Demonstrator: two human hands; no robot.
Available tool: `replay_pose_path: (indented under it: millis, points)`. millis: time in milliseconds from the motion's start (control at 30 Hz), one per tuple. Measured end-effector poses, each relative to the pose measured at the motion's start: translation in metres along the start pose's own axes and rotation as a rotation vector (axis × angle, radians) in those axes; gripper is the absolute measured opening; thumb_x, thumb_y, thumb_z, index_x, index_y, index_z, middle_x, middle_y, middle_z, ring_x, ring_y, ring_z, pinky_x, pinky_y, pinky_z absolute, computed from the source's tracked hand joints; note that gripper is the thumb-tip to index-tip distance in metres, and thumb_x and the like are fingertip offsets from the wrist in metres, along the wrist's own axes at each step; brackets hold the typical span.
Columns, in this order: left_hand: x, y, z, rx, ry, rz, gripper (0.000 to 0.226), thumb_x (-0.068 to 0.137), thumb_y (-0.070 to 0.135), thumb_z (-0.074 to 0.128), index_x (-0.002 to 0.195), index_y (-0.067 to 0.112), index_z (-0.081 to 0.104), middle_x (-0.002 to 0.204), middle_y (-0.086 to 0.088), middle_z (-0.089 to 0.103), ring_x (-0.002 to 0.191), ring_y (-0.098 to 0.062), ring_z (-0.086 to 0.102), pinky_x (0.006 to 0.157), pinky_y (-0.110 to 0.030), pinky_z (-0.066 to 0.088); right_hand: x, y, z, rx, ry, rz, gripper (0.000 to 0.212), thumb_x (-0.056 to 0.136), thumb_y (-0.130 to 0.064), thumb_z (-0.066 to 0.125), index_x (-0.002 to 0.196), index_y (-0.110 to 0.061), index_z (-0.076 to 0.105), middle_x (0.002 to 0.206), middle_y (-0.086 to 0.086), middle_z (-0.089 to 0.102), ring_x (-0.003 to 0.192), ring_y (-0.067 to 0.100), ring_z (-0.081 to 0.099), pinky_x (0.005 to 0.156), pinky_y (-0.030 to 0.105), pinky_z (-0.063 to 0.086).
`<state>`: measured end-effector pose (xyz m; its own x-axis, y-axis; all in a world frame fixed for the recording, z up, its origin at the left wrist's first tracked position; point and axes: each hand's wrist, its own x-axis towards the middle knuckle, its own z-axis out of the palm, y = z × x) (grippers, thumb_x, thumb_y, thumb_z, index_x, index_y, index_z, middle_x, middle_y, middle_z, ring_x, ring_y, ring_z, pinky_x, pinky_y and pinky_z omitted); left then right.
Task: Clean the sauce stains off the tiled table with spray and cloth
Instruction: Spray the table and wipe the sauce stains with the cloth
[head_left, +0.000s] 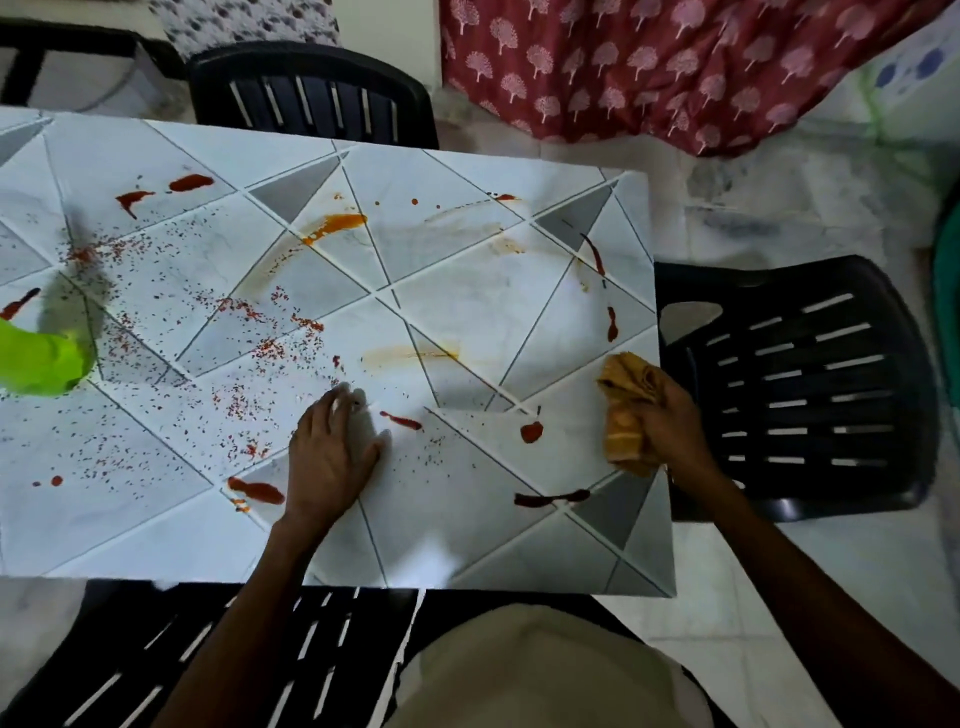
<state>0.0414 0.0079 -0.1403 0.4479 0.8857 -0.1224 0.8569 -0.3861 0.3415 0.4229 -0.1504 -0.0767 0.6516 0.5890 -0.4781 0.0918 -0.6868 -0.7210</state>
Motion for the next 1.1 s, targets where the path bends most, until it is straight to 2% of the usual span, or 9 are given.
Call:
replay_pose_path:
  millis: [100, 167, 267, 367, 467, 633, 867, 1033, 1100]
  points:
    - [-0.033, 0.009, 0.010, 0.094, -0.108, -0.064, 0.095, 0.081, 0.079, 0.039, 0.147, 0.010, 0.037, 0.151, -0.014, 0.038, 0.135, -0.035, 0.039, 0.103, -0.051, 0.044, 0.002, 0.025, 0.004, -0.028, -0.049, -0.029, 0.034, 0.084, -0.012, 0.060, 0.105, -0.038, 0.066, 0.098, -0.003, 0.068, 0.092, 0.024, 0.066, 0.087, 0.042, 0.055]
    - [-0.052, 0.014, 0.016, 0.111, -0.153, -0.112, 0.103, 0.074, 0.081, 0.040, 0.147, 0.010, 0.036, 0.153, -0.014, 0.037, 0.137, -0.037, 0.037, 0.104, -0.053, 0.041, -0.004, 0.014, 0.022, -0.005, -0.081, -0.056, 0.036, 0.091, -0.010, 0.060, 0.116, -0.035, 0.064, 0.099, -0.003, 0.065, 0.085, 0.017, 0.062, 0.079, 0.029, 0.053]
    - [-0.069, 0.019, 0.022, 0.105, -0.166, -0.154, 0.109, 0.069, 0.083, 0.042, 0.150, 0.010, 0.033, 0.154, -0.013, 0.035, 0.140, -0.036, 0.033, 0.109, -0.053, 0.037, -0.011, -0.008, 0.066, 0.015, -0.073, -0.095, 0.031, 0.100, -0.004, 0.054, 0.127, -0.017, 0.064, 0.103, 0.001, 0.067, 0.097, 0.020, 0.063, 0.075, 0.010, 0.049]
    - [-0.068, 0.020, 0.024, 0.078, -0.155, -0.151, 0.109, 0.069, 0.078, 0.051, 0.148, 0.005, 0.035, 0.154, -0.015, 0.036, 0.140, -0.036, 0.032, 0.115, -0.049, 0.031, -0.009, -0.023, 0.116, -0.035, -0.193, -0.141, 0.029, 0.095, 0.000, 0.051, 0.116, -0.015, 0.065, 0.096, 0.004, 0.069, 0.090, 0.021, 0.069, 0.081, 0.033, 0.056]
    - [-0.068, 0.021, 0.022, 0.045, -0.135, -0.162, 0.107, 0.071, 0.067, 0.071, 0.149, 0.006, 0.034, 0.156, -0.013, 0.033, 0.141, -0.035, 0.029, 0.117, -0.047, 0.029, -0.016, -0.047, 0.170, -0.030, -0.434, -0.272, 0.023, 0.098, -0.002, 0.042, 0.109, -0.011, 0.060, 0.088, 0.002, 0.069, 0.083, 0.011, 0.069, 0.080, 0.035, 0.055]
    - [-0.070, 0.022, 0.022, 0.029, -0.115, -0.176, 0.107, 0.071, 0.066, 0.073, 0.151, 0.010, 0.031, 0.158, -0.008, 0.029, 0.142, -0.032, 0.027, 0.117, -0.045, 0.028, -0.043, -0.087, 0.226, -0.079, -0.565, -0.237, 0.041, 0.092, -0.009, 0.056, 0.131, -0.021, 0.061, 0.123, 0.011, 0.070, 0.113, 0.032, 0.064, 0.098, 0.045, 0.053]
    - [-0.072, 0.018, 0.023, 0.034, -0.103, -0.156, 0.106, 0.072, 0.070, 0.068, 0.152, 0.012, 0.029, 0.160, -0.007, 0.027, 0.144, -0.031, 0.026, 0.116, -0.045, 0.028, -0.056, -0.059, 0.148, 0.180, -0.446, -0.152, 0.038, 0.085, -0.004, 0.060, 0.121, -0.017, 0.064, 0.097, -0.001, 0.067, 0.093, 0.025, 0.063, 0.081, 0.037, 0.052]
    - [-0.075, 0.016, 0.025, 0.005, -0.101, -0.137, 0.106, 0.075, 0.070, 0.066, 0.154, 0.013, 0.023, 0.162, -0.007, 0.021, 0.146, -0.034, 0.022, 0.116, -0.048, 0.026, -0.097, -0.001, 0.061, 0.188, -0.260, -0.098, 0.035, 0.098, 0.001, 0.054, 0.118, -0.027, 0.061, 0.097, -0.007, 0.070, 0.079, 0.002, 0.069, 0.070, 0.021, 0.058]
    - [-0.076, 0.010, 0.025, -0.005, -0.112, -0.095, 0.105, 0.076, 0.069, 0.065, 0.154, 0.012, 0.023, 0.161, -0.009, 0.022, 0.145, -0.035, 0.022, 0.116, -0.049, 0.027, -0.108, 0.034, 0.042, 0.211, -0.145, -0.008, 0.043, 0.095, 0.005, 0.056, 0.126, -0.024, 0.064, 0.102, 0.001, 0.073, 0.078, 0.008, 0.070, 0.071, 0.024, 0.058]
